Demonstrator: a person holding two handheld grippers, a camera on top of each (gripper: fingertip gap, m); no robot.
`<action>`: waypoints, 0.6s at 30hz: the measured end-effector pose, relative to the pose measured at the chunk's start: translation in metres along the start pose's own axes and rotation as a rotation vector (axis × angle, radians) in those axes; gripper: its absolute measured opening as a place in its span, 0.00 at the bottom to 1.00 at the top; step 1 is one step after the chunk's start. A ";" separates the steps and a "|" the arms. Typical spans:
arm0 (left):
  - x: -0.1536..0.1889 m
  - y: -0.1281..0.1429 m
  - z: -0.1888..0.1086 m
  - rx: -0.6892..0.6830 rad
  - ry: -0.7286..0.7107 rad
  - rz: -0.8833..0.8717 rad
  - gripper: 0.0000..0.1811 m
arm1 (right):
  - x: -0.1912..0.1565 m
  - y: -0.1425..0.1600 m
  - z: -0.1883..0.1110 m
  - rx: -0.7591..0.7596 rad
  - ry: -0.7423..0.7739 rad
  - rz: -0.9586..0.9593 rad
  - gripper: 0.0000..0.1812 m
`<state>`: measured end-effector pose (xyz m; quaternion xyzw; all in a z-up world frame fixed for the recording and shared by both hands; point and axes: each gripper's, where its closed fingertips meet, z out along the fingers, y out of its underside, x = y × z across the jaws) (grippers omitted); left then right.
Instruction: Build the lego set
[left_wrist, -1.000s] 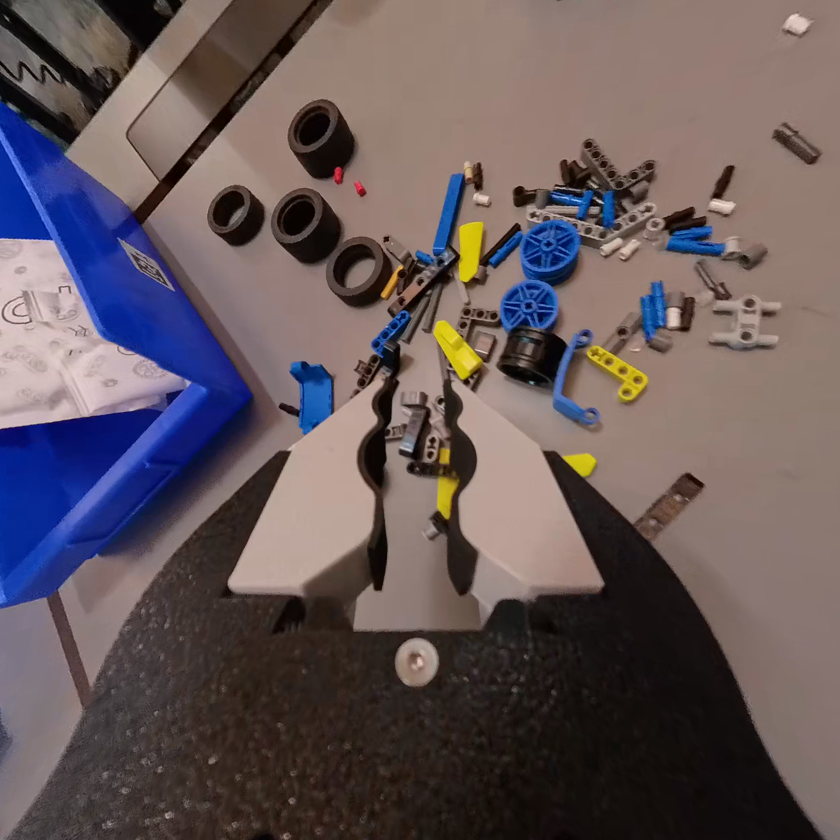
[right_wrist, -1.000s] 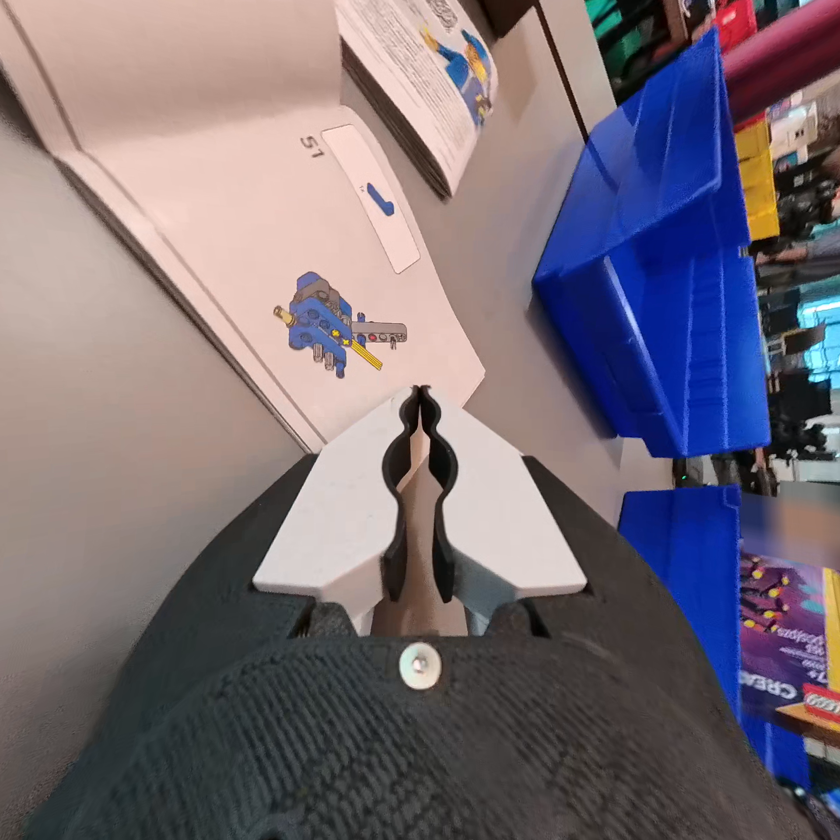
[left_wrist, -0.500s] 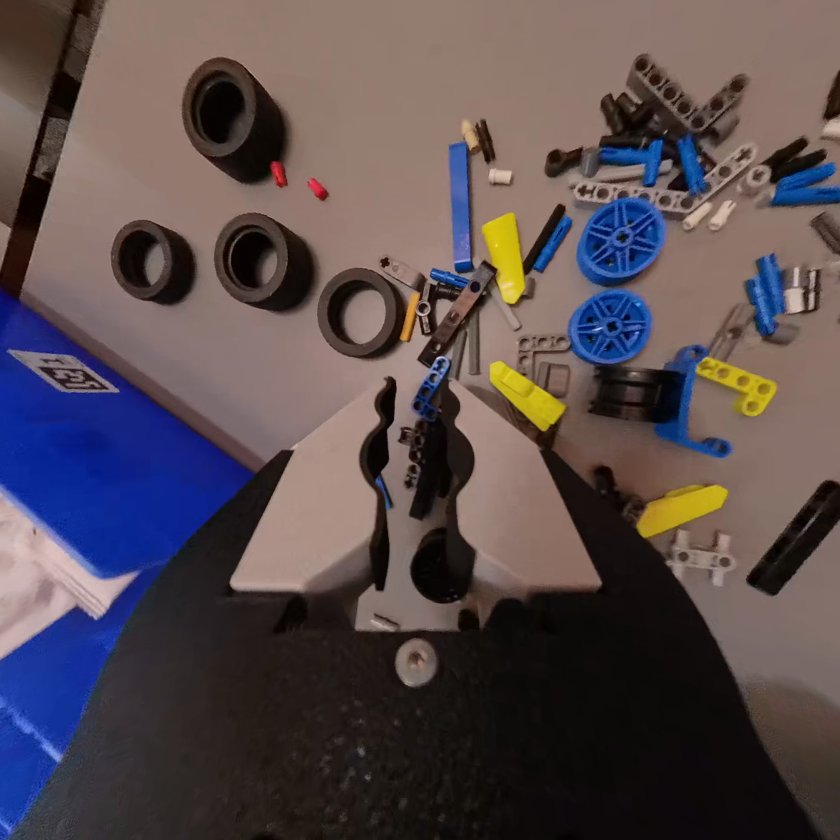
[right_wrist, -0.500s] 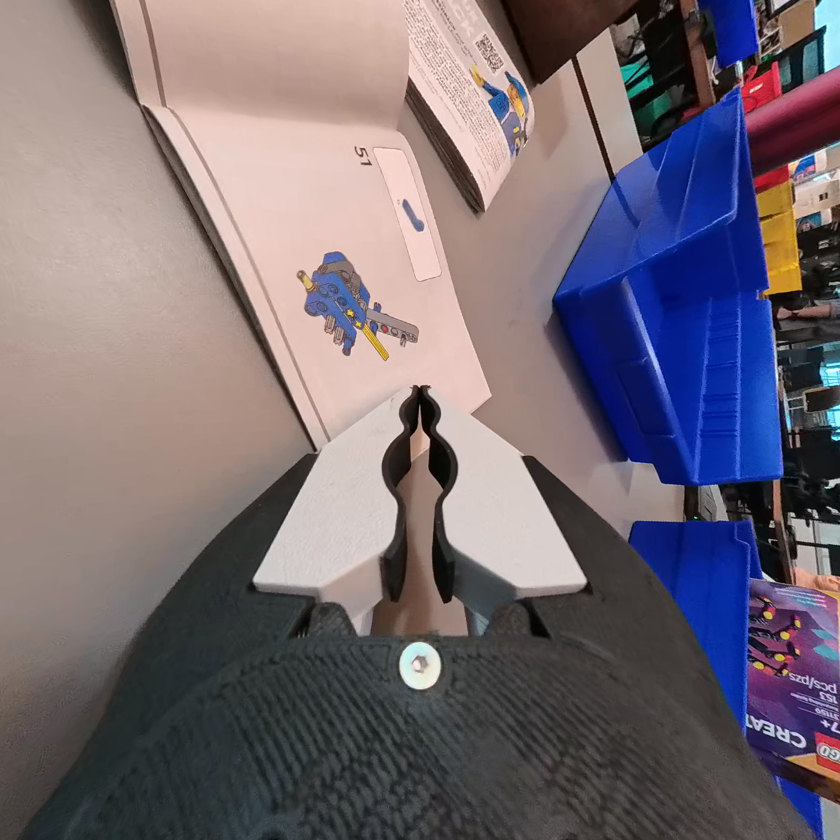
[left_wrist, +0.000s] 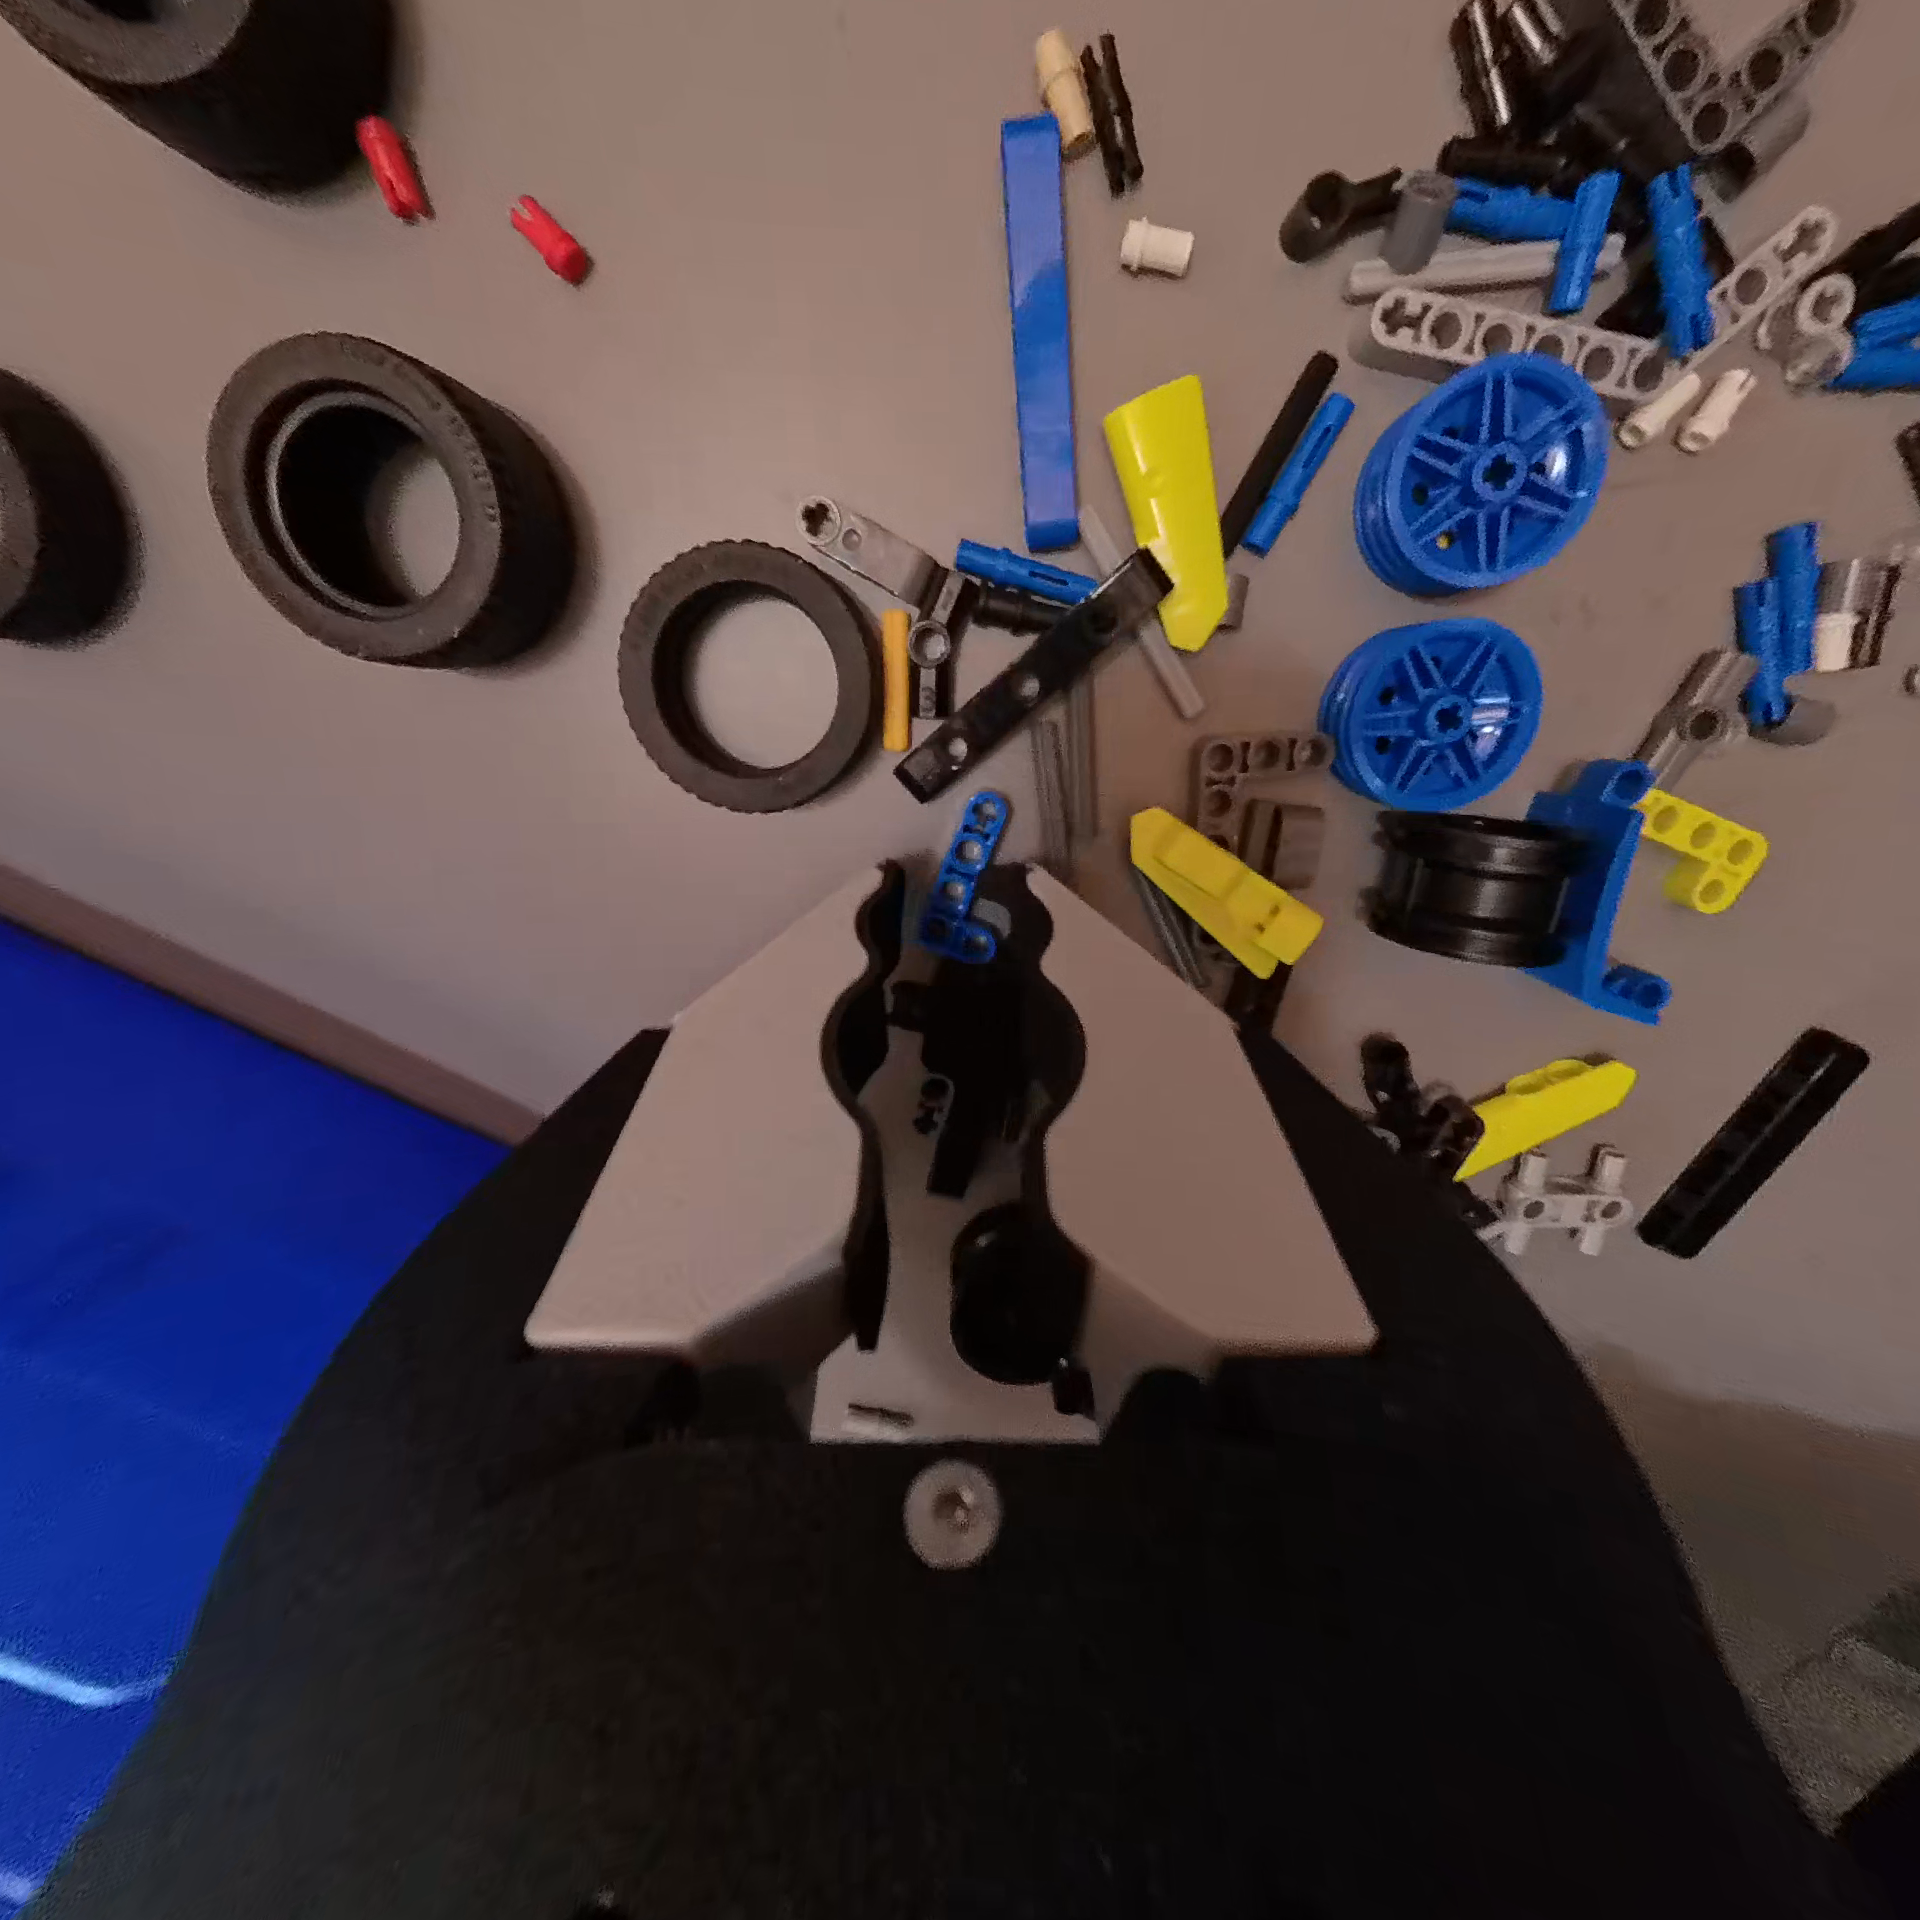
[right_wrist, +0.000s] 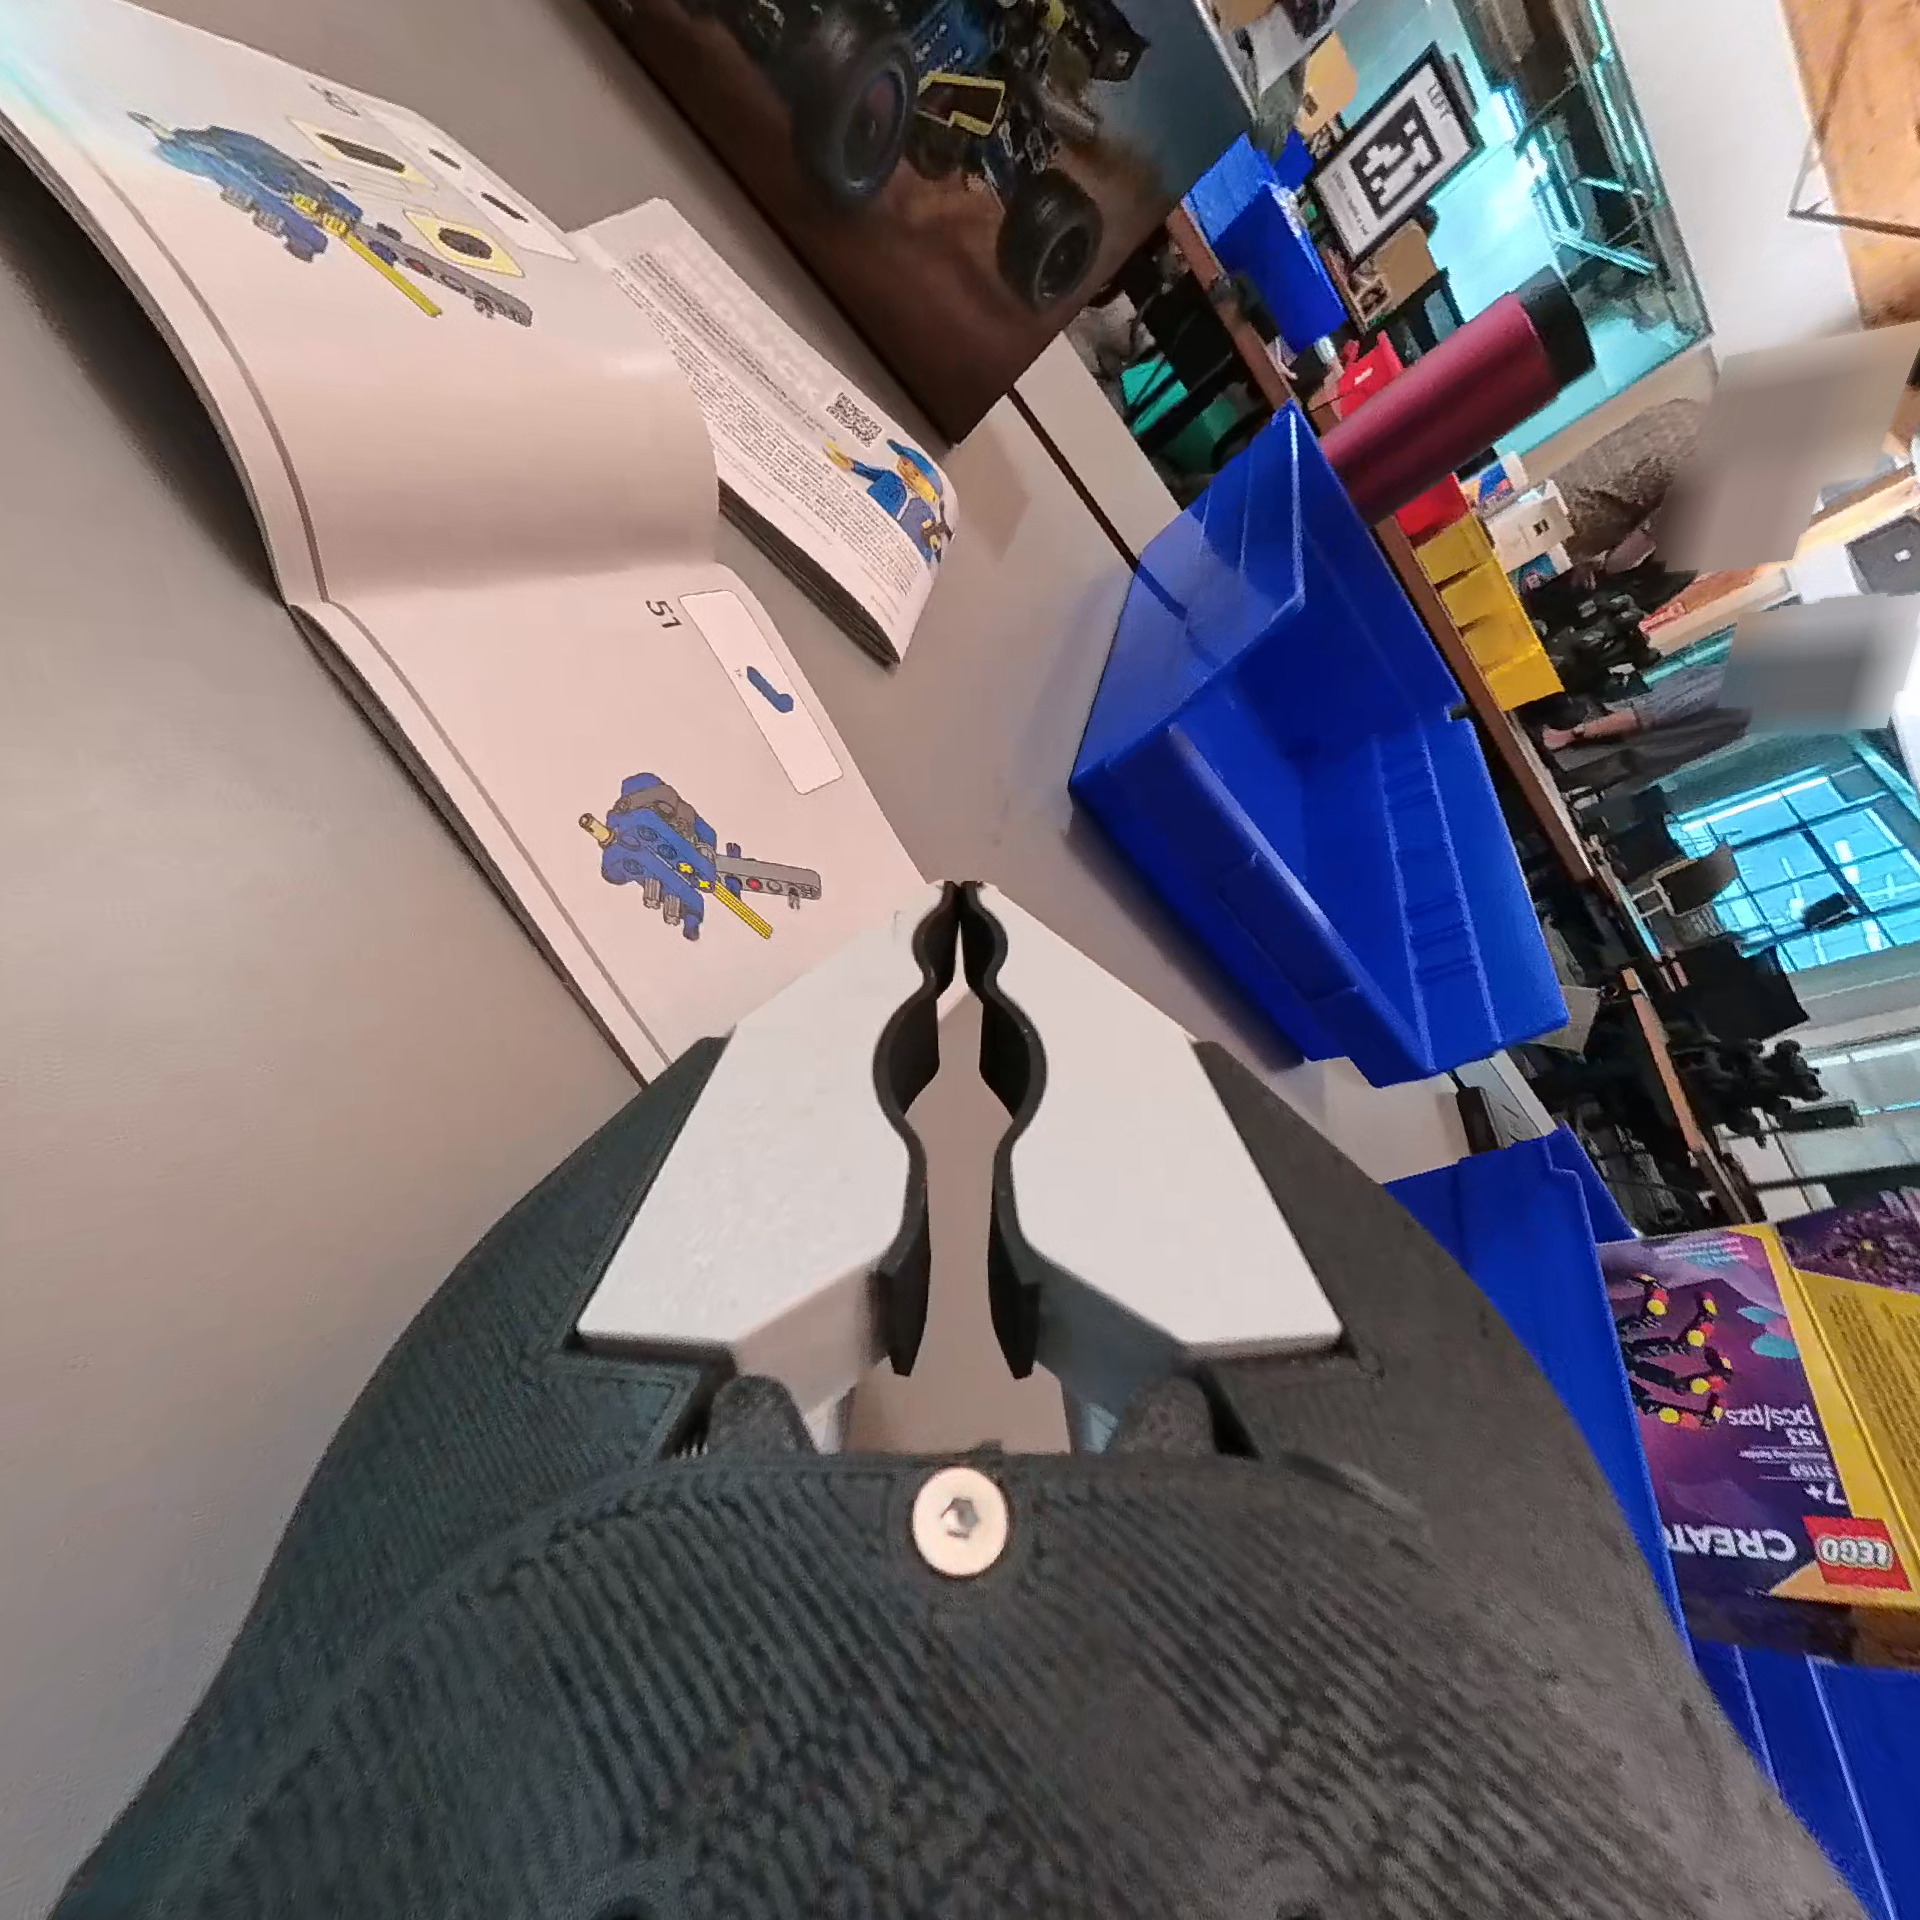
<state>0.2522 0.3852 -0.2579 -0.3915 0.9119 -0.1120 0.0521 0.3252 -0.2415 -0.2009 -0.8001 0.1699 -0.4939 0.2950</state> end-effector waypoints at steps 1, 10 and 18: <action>0.000 -0.001 -0.001 0.004 -0.003 0.010 0.10 | 0.002 0.001 -0.001 -0.002 0.009 0.004 0.00; -0.002 -0.008 -0.006 0.051 -0.040 0.017 0.02 | 0.016 0.019 -0.022 -0.065 0.078 0.106 0.00; -0.011 -0.017 -0.019 0.169 -0.116 -0.030 0.00 | 0.011 0.037 -0.029 -0.062 0.089 0.165 0.00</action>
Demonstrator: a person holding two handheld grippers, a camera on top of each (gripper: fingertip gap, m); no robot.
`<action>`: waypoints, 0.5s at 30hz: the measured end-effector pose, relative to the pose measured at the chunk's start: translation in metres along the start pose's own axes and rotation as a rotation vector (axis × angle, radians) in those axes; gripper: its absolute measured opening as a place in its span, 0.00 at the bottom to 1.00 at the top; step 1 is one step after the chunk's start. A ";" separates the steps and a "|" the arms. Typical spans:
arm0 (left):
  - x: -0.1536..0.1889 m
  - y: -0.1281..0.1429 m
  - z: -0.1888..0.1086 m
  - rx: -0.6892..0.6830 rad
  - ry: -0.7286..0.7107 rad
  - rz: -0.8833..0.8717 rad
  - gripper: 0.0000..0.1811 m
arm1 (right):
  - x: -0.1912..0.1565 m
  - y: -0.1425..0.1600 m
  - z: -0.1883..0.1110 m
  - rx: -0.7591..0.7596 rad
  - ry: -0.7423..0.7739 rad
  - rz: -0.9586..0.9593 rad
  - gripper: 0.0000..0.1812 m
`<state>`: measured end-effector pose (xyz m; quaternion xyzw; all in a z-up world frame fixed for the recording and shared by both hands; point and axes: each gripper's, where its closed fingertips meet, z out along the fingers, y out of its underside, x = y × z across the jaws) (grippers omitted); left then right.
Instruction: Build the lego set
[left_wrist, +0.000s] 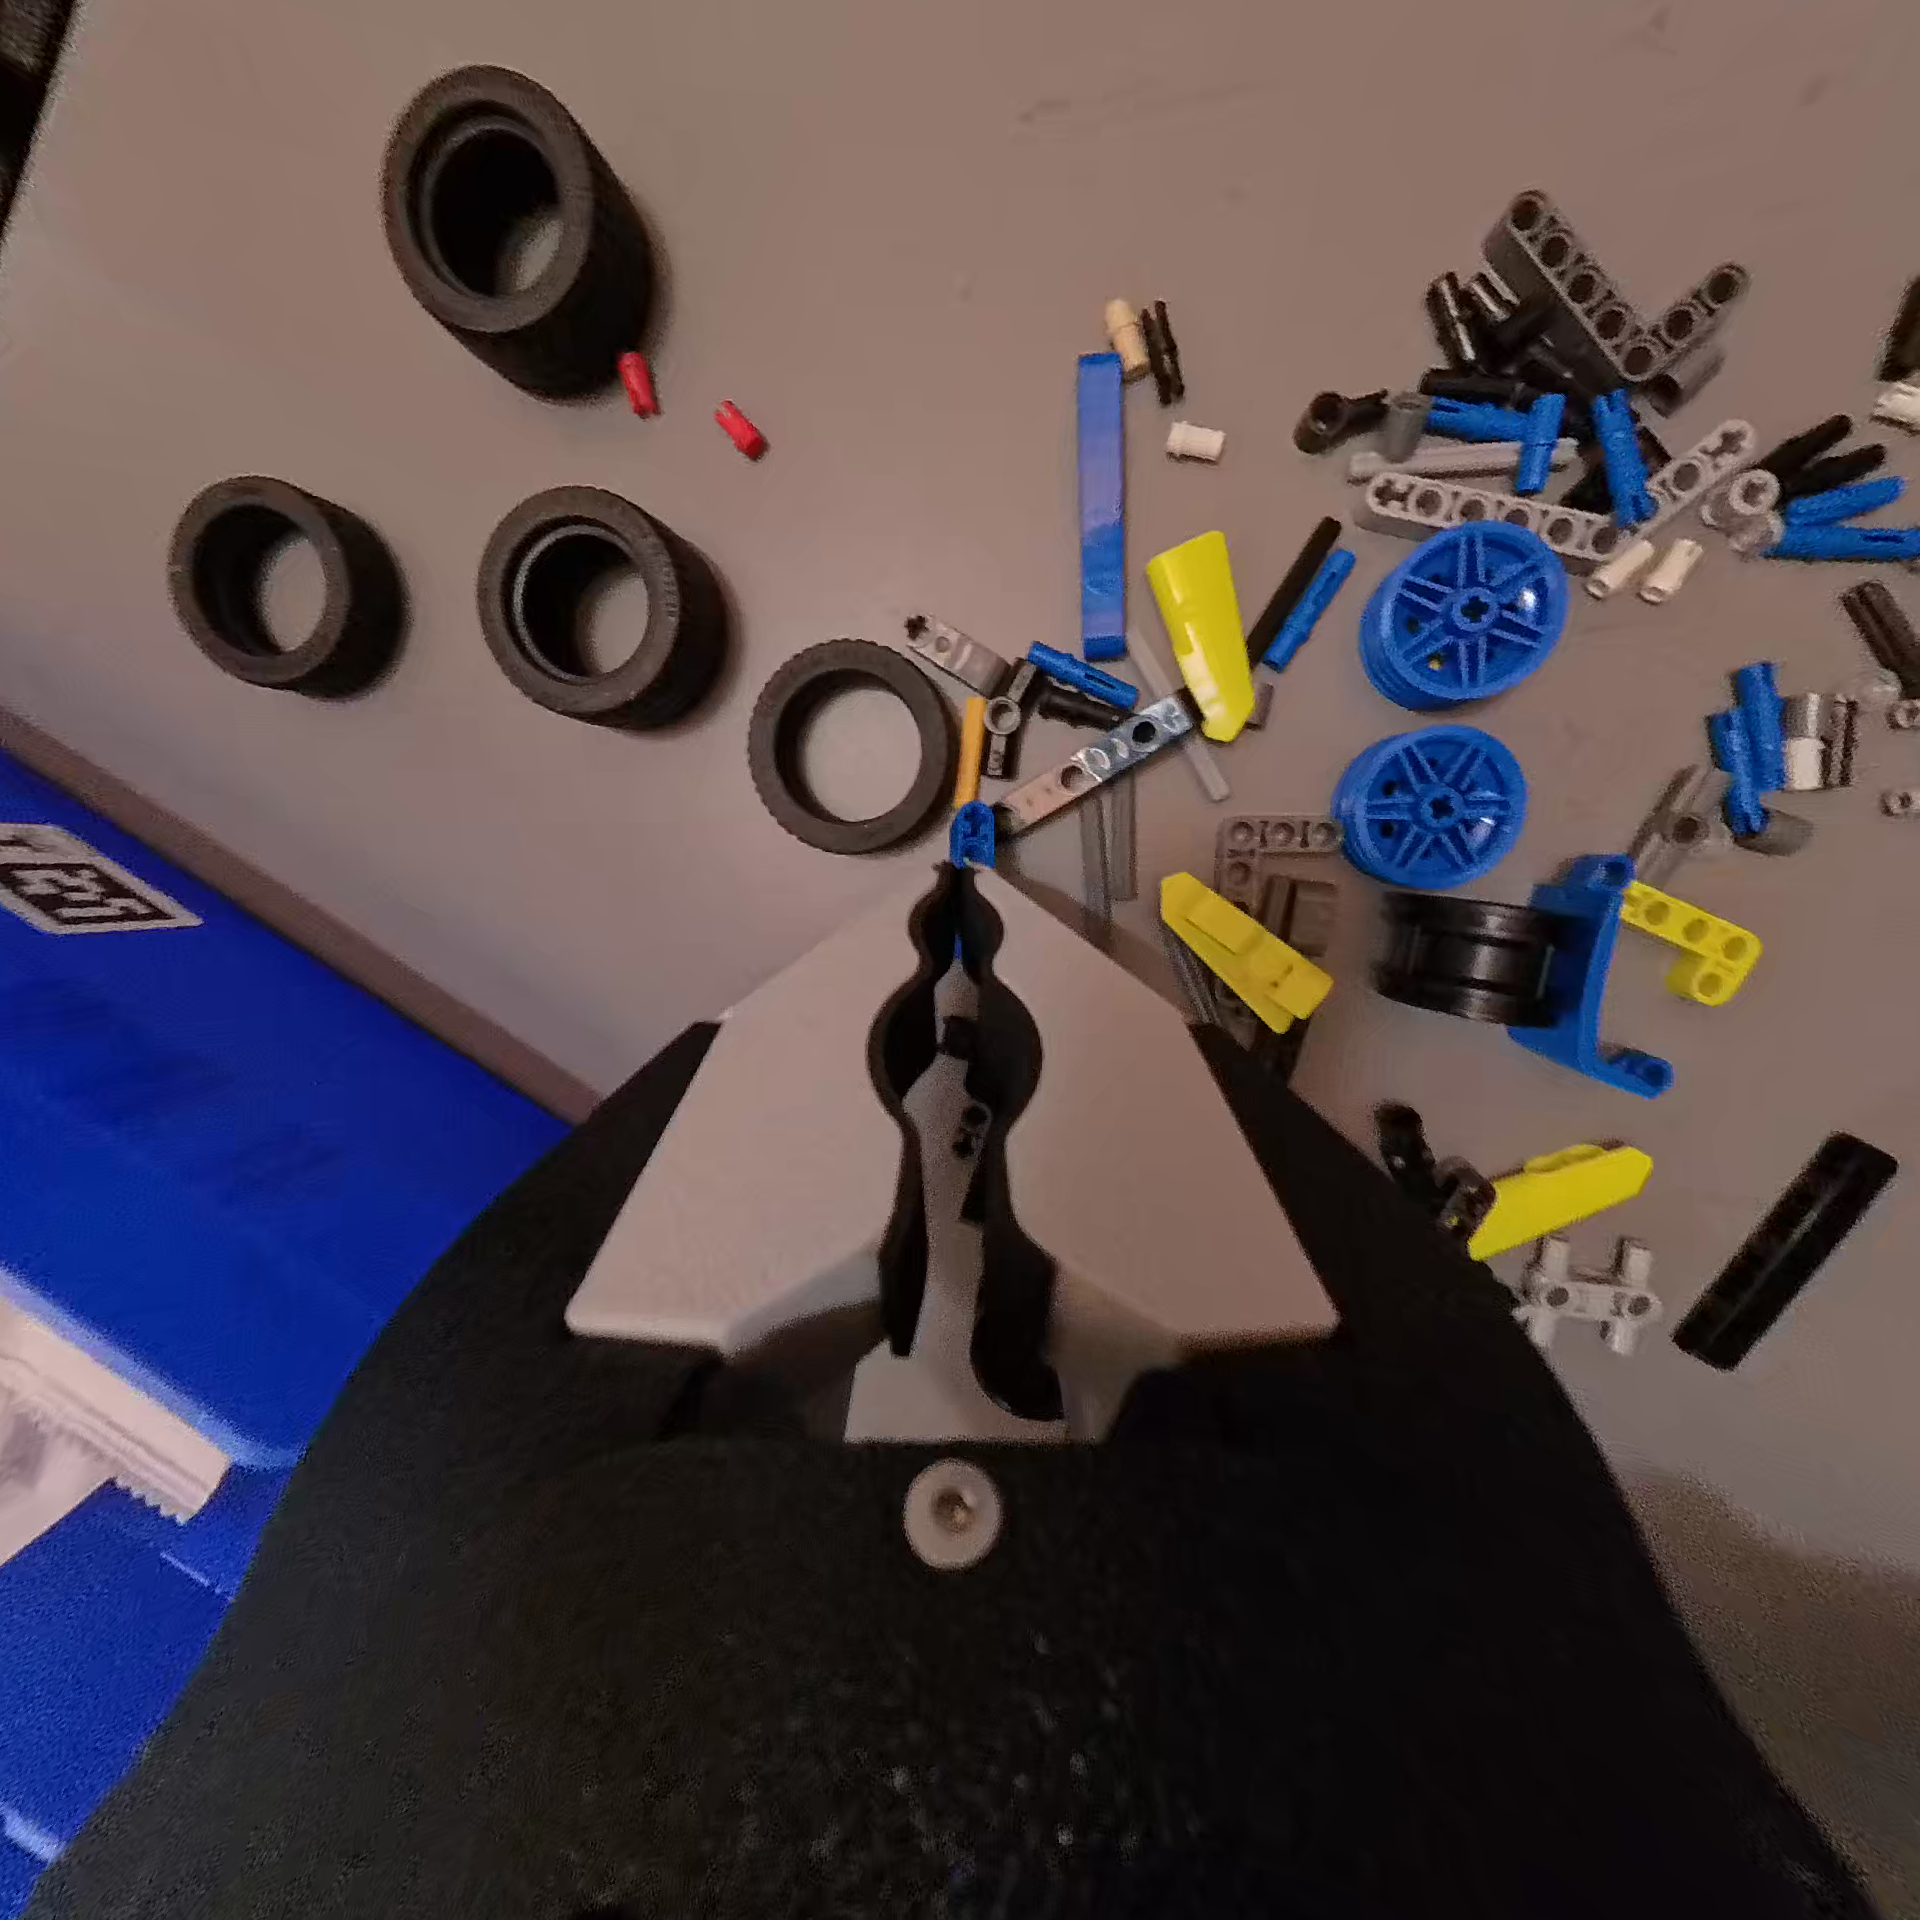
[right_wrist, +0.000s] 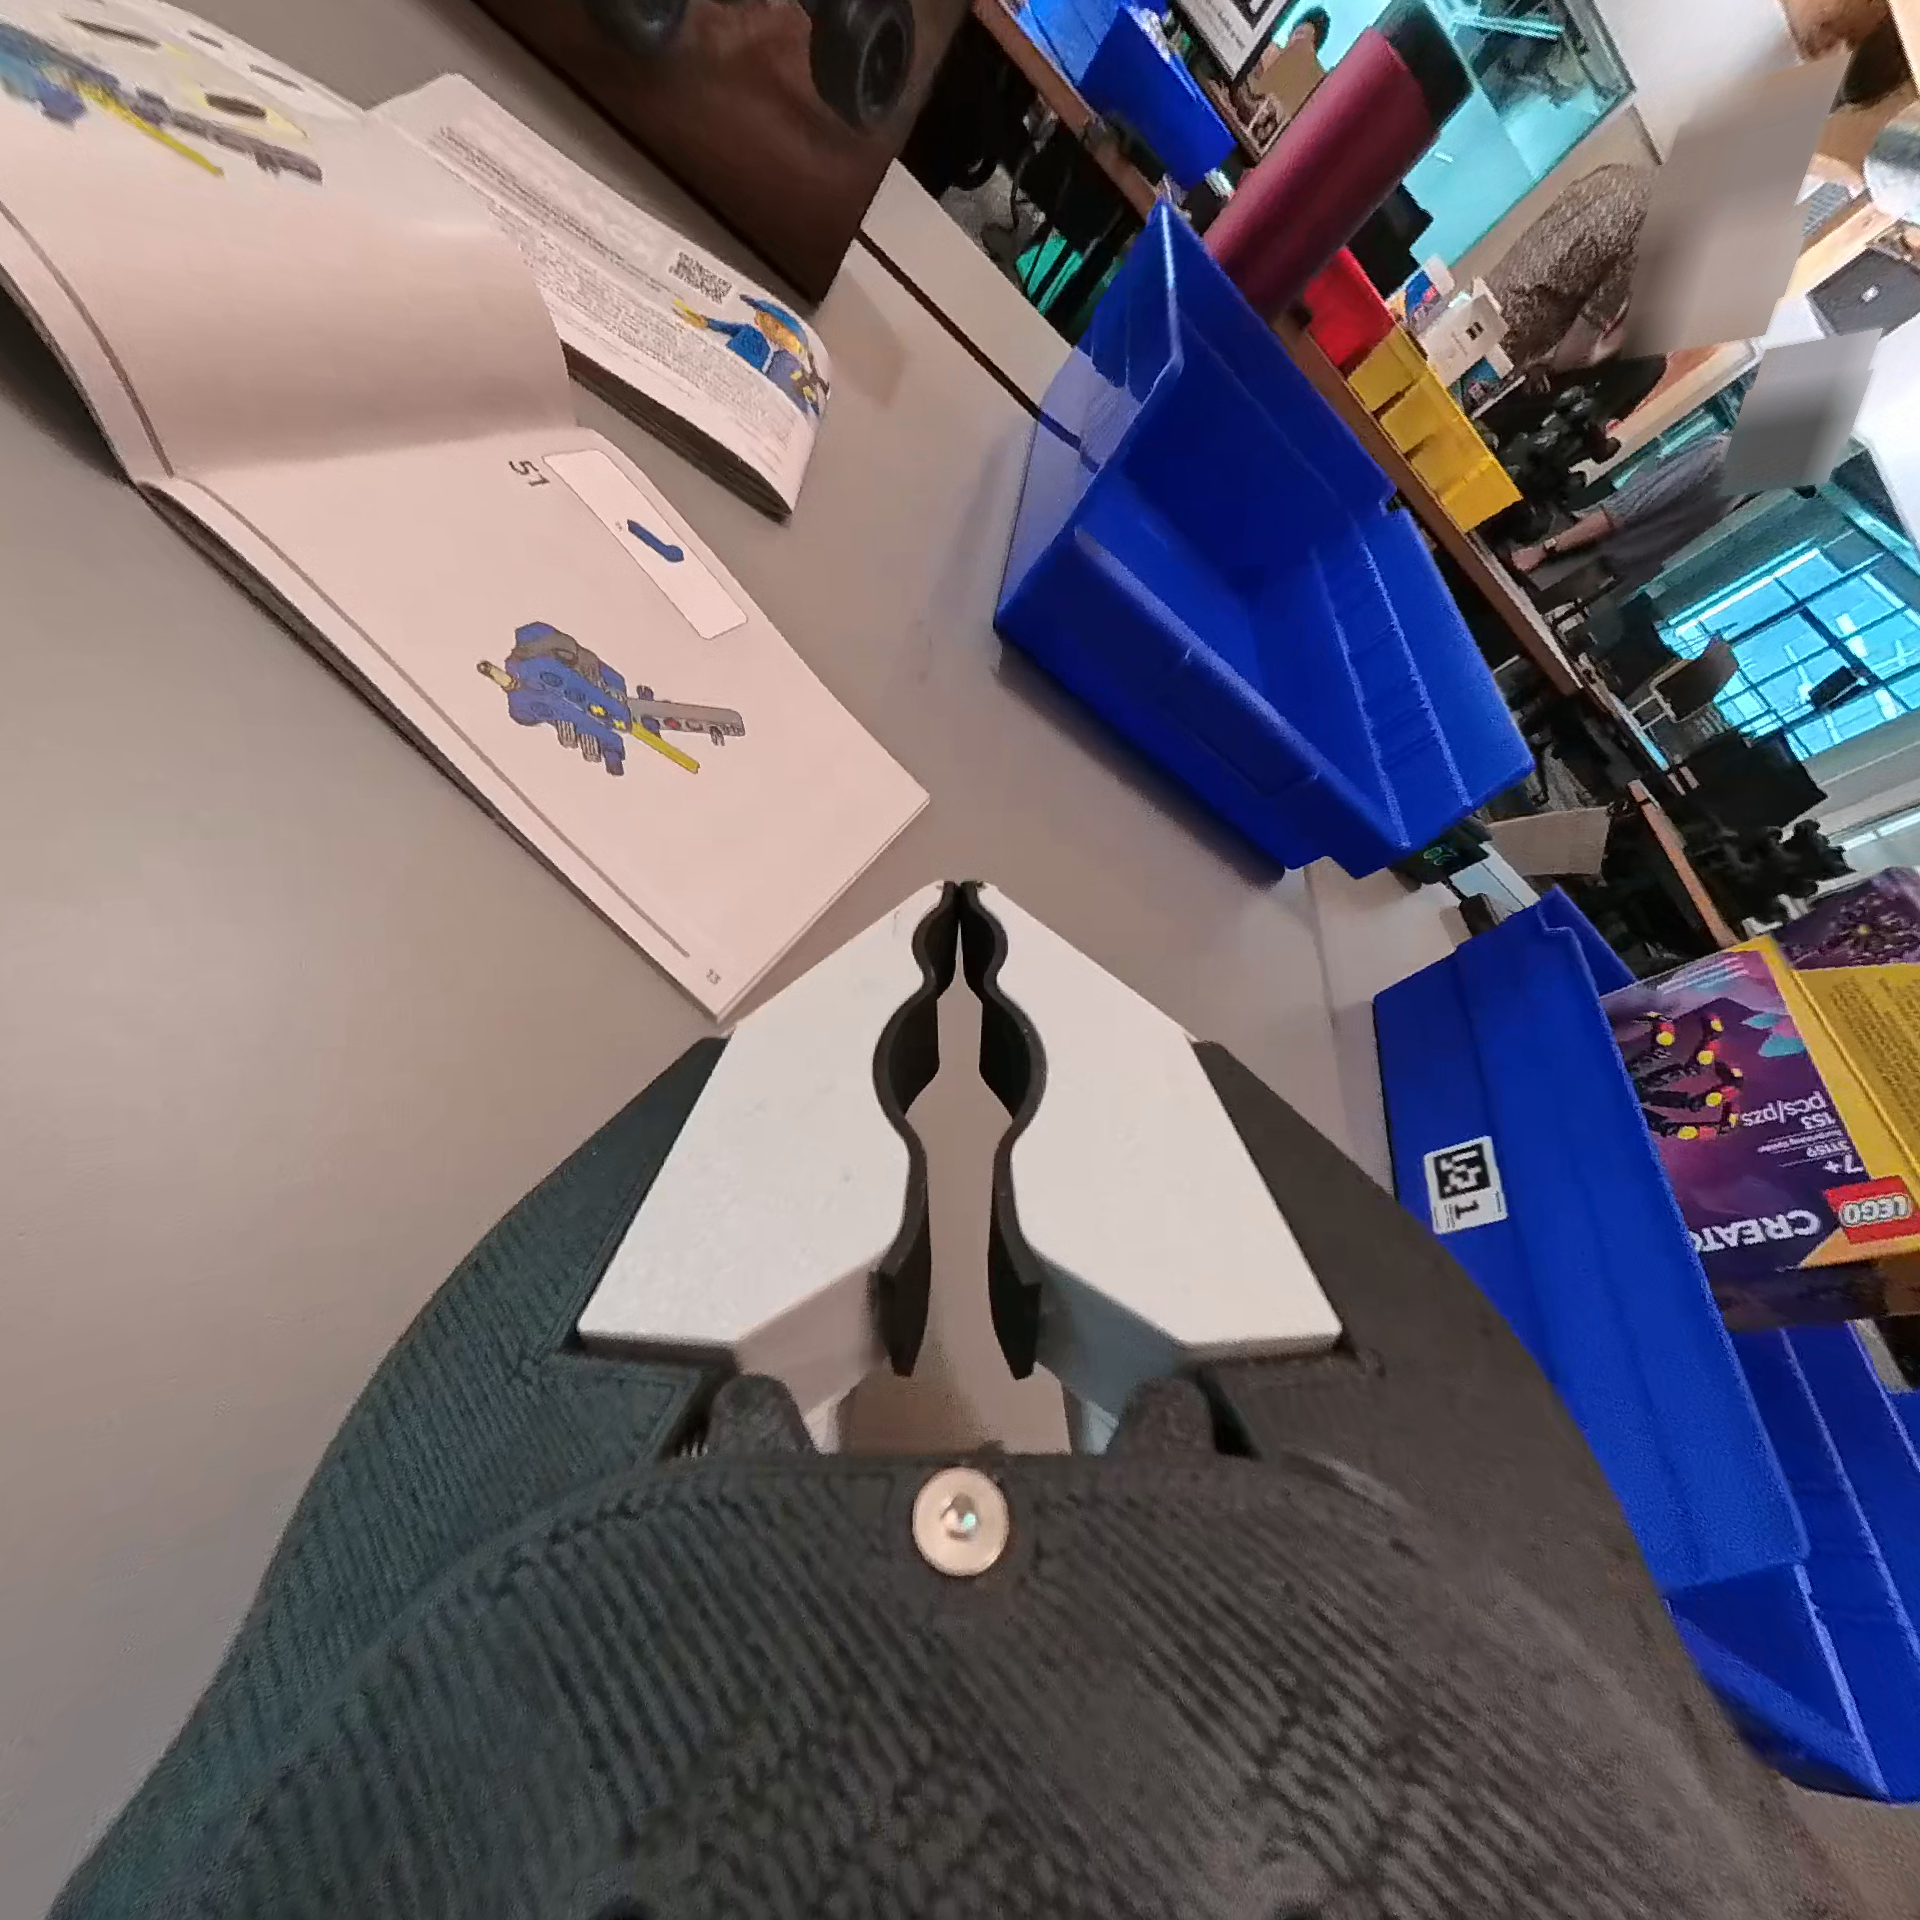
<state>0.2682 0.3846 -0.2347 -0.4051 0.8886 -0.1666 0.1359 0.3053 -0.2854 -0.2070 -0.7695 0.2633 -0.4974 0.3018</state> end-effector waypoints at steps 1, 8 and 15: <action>0.000 -0.002 -0.001 0.012 -0.007 -0.003 0.00 | -0.001 0.002 0.001 -0.004 0.001 -0.006 0.00; 0.007 -0.030 -0.017 0.118 -0.048 0.010 0.00 | -0.002 0.005 0.006 -0.017 0.099 -0.145 0.00; 0.019 -0.044 -0.024 0.169 -0.007 -0.004 0.00 | -0.008 0.010 0.012 -0.057 0.163 -0.318 0.00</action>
